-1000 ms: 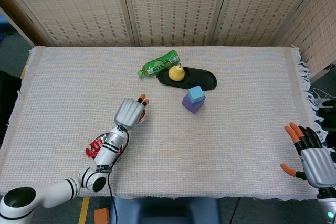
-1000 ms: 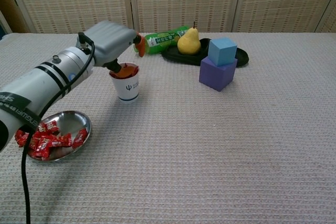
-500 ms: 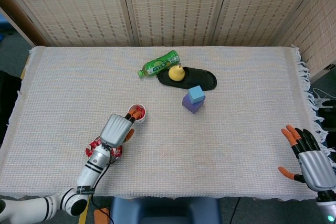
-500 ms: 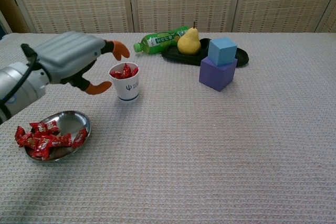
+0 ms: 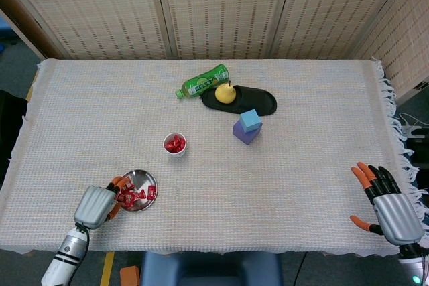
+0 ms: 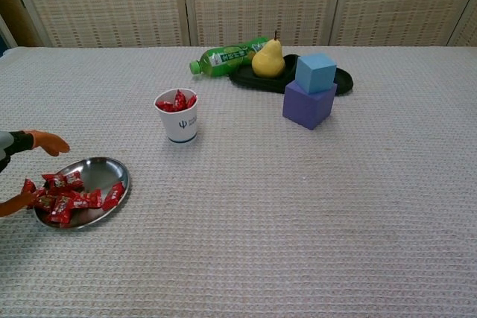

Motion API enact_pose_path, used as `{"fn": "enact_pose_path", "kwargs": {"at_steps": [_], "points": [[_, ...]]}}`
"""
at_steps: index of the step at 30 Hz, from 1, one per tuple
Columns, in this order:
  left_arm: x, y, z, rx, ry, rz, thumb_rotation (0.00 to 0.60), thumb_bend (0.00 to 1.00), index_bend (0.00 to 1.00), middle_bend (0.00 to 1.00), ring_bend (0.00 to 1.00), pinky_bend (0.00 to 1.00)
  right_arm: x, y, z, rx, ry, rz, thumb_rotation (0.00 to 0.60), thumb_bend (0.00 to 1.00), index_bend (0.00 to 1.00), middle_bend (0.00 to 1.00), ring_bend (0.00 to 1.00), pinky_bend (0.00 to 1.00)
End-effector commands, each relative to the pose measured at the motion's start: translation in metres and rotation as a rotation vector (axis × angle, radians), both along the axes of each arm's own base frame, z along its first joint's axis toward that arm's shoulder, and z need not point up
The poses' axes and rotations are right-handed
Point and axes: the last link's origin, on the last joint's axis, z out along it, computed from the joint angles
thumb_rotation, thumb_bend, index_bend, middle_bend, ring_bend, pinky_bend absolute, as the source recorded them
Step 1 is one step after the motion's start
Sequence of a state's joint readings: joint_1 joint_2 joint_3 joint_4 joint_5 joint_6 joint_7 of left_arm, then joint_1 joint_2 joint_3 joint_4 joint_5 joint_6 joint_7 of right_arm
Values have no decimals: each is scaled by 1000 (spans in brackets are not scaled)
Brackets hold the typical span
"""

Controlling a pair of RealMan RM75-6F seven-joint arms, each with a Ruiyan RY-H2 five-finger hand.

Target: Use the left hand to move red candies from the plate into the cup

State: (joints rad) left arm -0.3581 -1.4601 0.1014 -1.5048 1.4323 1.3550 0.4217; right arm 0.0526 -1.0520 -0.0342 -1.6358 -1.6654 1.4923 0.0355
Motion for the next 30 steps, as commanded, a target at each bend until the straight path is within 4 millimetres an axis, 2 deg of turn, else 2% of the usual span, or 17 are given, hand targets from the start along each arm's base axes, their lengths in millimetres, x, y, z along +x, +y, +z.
{"fn": "enact_pose_path", "kwargs": {"at_steps": [1, 5, 16, 30], "points": [[-6, -2, -5, -17, -5, 22, 600, 381, 195, 218, 806, 1000, 1, 0, -2, 6, 2, 3, 600, 0, 0, 0, 0, 0], [-14, 2, -12, -20, 6, 40, 600, 379, 196, 227, 806, 1000, 1, 2, -2, 8, 3, 5, 600, 0, 0, 0, 0, 0], [-26, 3, -18, 35, 67, 13, 600, 380, 285, 346, 809, 1000, 0, 2, 0, -5, 4, -4, 600, 0, 0, 0, 0, 0], [-38, 3, -26, 78, 166, -17, 600, 382, 367, 363, 808, 1000, 0, 1, -1, -1, 7, -4, 600, 0, 0, 0, 0, 0]]}}
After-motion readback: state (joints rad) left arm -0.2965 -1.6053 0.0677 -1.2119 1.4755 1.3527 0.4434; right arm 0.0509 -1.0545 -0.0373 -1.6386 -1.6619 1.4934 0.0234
